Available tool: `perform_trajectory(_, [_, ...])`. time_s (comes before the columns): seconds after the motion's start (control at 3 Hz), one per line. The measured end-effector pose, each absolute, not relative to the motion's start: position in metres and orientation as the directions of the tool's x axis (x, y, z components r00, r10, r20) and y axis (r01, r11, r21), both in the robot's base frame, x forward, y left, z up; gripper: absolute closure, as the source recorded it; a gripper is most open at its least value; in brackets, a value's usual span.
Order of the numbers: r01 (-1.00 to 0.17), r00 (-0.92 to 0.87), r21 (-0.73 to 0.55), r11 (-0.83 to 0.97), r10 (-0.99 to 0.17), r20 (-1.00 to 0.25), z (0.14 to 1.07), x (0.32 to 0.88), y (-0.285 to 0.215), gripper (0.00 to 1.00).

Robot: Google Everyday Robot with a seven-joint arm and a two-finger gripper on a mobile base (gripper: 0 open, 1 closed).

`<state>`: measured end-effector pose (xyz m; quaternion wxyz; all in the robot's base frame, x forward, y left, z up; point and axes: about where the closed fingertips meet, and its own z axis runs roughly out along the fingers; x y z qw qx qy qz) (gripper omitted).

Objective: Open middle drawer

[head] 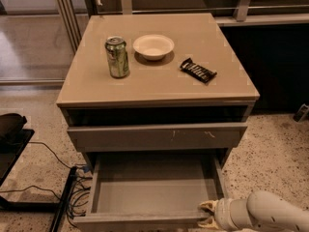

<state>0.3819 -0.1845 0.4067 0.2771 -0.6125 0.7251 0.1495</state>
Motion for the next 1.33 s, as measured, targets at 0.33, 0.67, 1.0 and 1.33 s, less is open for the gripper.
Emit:
perform_trajectory(0.33, [-0.971,-0.096,-0.123,0.205,-0.805,-0.585,0.4083,0.3819,-0.1845,1.0])
perform_trajectory(0.67, [-0.97,-0.104,-0.119,0.213,-0.802,-0.588,0.407,0.3727,-0.1857,0.81])
perform_trajectory(1.0, [-0.97,-0.104,-0.119,0.213,-0.802,-0.588,0.409,0.3727,-0.1857,0.59])
perform_trajectory(1.33, [-0.97,-0.104,-0.119,0.213,-0.802,-0.589,0.409,0.3727,-0.1856,0.35])
